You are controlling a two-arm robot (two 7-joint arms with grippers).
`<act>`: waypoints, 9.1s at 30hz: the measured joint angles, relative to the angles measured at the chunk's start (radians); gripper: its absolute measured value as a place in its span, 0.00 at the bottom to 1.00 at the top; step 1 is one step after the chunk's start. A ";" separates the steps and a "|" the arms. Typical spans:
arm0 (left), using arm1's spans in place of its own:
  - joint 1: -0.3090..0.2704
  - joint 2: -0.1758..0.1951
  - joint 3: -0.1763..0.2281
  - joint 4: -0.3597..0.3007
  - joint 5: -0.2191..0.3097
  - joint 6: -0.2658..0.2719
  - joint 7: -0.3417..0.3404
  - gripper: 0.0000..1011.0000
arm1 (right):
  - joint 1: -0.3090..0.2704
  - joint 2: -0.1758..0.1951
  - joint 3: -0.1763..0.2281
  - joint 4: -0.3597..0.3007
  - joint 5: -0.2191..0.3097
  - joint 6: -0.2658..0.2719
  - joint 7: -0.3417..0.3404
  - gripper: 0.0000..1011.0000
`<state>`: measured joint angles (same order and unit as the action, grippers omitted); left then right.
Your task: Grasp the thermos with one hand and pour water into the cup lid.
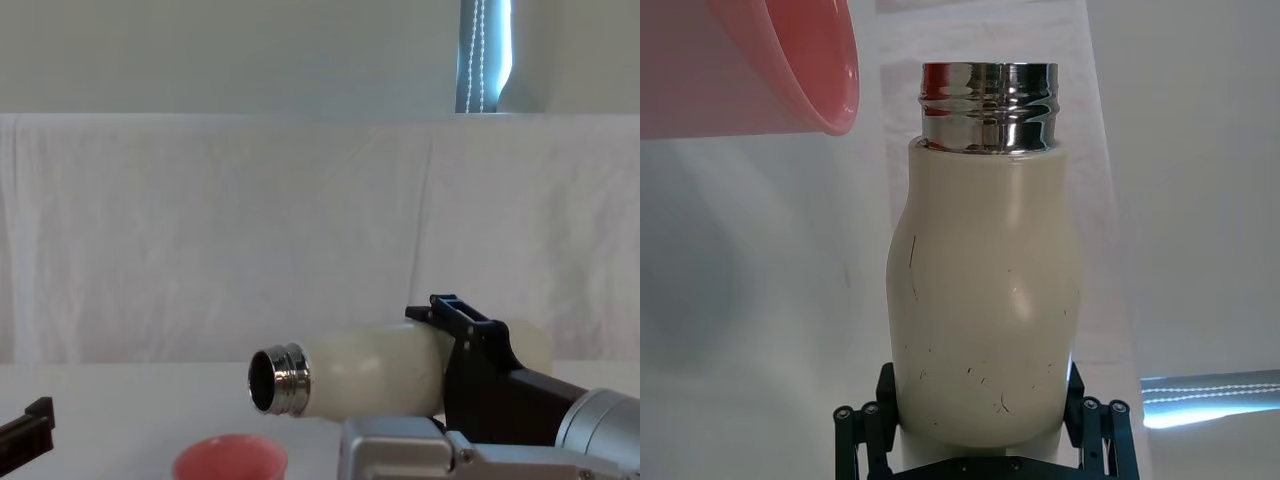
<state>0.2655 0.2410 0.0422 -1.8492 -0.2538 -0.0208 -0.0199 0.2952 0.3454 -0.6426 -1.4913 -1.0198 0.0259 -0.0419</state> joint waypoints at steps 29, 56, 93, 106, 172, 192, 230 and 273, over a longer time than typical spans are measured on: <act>0.000 0.000 0.000 0.000 0.000 0.000 0.000 0.99 | 0.032 0.025 -0.029 0.000 -0.046 0.012 0.006 0.95; 0.000 0.000 0.000 0.000 0.000 0.000 0.000 0.99 | 0.039 0.035 -0.037 -0.010 -0.064 0.024 0.007 0.95; 0.000 0.000 0.000 0.000 0.000 0.000 0.000 0.99 | 0.041 0.042 -0.041 -0.009 -0.075 0.029 0.006 0.95; 0.000 0.000 0.000 0.000 0.000 0.000 0.000 0.99 | 0.044 0.042 -0.043 -0.011 -0.078 0.031 0.009 0.95; 0.000 0.000 0.000 0.000 0.000 0.000 0.000 0.99 | 0.025 0.031 -0.026 -0.027 -0.046 0.030 0.020 0.95; 0.000 0.000 0.000 0.000 0.000 0.000 0.000 0.99 | -0.022 0.017 0.024 -0.085 0.041 0.020 0.035 0.95; 0.000 0.000 0.000 0.000 0.000 0.000 0.000 0.99 | -0.123 -0.086 0.212 -0.152 0.399 -0.027 0.128 0.95; 0.000 0.000 0.000 0.000 0.000 0.000 0.000 0.99 | -0.161 -0.171 0.357 -0.185 0.933 0.067 0.323 0.95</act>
<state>0.2655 0.2409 0.0421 -1.8492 -0.2538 -0.0208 -0.0199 0.1342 0.1748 -0.2856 -1.6760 -0.0871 0.0934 0.2816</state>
